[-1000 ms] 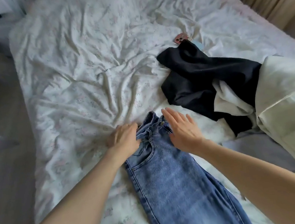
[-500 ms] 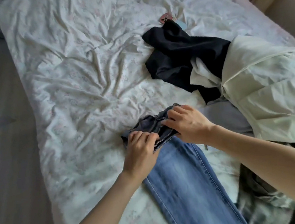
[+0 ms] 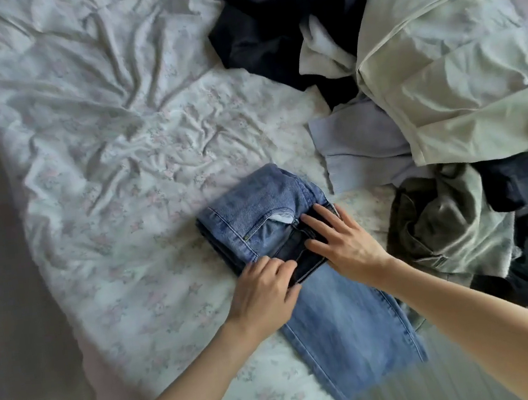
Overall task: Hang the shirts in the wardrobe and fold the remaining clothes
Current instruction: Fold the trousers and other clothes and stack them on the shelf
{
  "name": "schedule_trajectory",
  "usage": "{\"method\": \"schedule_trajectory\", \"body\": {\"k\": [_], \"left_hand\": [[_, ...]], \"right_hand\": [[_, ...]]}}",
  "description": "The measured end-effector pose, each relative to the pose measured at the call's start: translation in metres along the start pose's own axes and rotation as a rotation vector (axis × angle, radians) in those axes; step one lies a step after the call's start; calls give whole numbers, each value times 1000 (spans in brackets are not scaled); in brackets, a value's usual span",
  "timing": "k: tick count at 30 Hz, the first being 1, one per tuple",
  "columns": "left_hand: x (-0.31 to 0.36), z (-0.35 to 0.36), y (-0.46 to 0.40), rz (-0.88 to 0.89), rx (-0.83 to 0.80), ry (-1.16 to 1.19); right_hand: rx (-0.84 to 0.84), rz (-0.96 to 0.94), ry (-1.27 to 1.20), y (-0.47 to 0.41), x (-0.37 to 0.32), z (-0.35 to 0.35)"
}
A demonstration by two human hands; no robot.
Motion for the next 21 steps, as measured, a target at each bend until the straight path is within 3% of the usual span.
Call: {"method": "schedule_trajectory", "body": {"k": [5, 7, 12, 21], "left_hand": [[-16, -23, -26, -75, 160, -138], [-28, -16, -44, -155, 106, -201], [-58, 26, -54, -286, -63, -302], [-90, 73, -58, -294, -74, -389]], "right_hand": [[18, 12, -113, 22, -13, 19], [15, 39, -129, 27, -14, 19], [202, 196, -144, 10, 2, -3], [-20, 354, -108, -27, -6, 76]]}}
Point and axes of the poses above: each hand's wrist, its own y-axis away from the middle knuckle, its own z-axis out of the palm, x = y × z, the point moved 9 cm from there along -y, towards the middle knuckle, and after that the axes turned 11 degrees about -z, right-handed, at the moved point
